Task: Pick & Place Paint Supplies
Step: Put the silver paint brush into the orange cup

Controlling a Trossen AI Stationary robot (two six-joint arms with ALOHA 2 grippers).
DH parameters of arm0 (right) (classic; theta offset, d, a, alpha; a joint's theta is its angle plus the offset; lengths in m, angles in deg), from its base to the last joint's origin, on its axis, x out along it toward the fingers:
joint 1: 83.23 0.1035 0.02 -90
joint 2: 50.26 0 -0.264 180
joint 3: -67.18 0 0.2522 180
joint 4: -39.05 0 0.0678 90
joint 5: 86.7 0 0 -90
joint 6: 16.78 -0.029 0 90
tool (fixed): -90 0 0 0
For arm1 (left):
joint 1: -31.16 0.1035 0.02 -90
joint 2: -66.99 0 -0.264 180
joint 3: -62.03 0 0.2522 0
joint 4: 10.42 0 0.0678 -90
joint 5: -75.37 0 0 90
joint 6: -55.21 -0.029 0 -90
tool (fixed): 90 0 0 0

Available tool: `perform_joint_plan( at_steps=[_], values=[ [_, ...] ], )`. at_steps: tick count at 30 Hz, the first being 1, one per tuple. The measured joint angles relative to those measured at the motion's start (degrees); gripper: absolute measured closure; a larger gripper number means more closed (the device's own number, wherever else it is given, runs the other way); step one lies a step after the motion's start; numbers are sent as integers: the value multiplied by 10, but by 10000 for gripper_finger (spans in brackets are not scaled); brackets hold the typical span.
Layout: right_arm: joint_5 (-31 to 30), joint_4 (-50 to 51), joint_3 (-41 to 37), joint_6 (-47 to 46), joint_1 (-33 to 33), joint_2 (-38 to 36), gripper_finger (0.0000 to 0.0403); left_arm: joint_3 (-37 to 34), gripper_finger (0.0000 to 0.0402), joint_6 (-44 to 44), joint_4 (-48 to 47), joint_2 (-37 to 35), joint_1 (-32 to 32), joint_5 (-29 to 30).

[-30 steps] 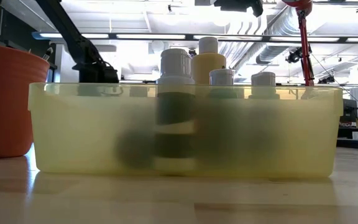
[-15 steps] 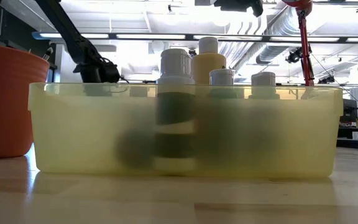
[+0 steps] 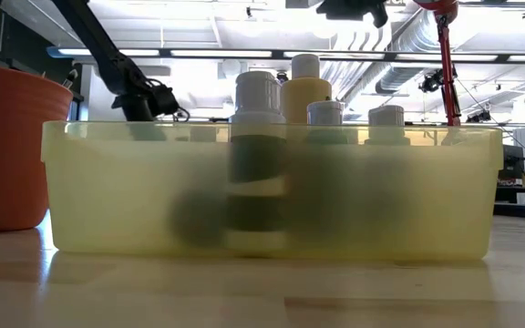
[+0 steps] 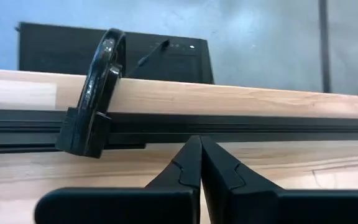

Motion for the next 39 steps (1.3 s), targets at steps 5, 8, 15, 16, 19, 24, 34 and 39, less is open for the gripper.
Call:
perform_joint_plan(
  at_steps=[5, 8, 15, 16, 19, 24, 34, 39],
  values=[
    [-2, 0, 0, 0, -4, 0, 250, 0, 401, -19, 9, 0, -47, 79],
    [-2, -1, 0, 0, -4, 0, 250, 0, 401, -72, 36, 0, -74, 125],
    [-2, 0, 0, -6, -4, 0, 250, 0, 401, -177, 64, 0, -67, 122],
    [-2, 0, 0, -7, -4, 0, 250, 0, 401, -190, 64, 0, -65, 121],
    [-1, 1, 0, -7, -4, 0, 250, 0, 401, -247, 64, 0, -64, 139],
    [-1, 1, 0, -7, -4, 0, 250, 0, 401, -289, 64, 0, -67, 171],
    [-54, -15, 0, -12, -4, 0, 250, 0, 402, -316, 68, 0, -63, 172],
    [-82, -16, 0, -63, -8, 0, 250, 0, 402, -319, 118, 0, -8, 112]
  ],
)
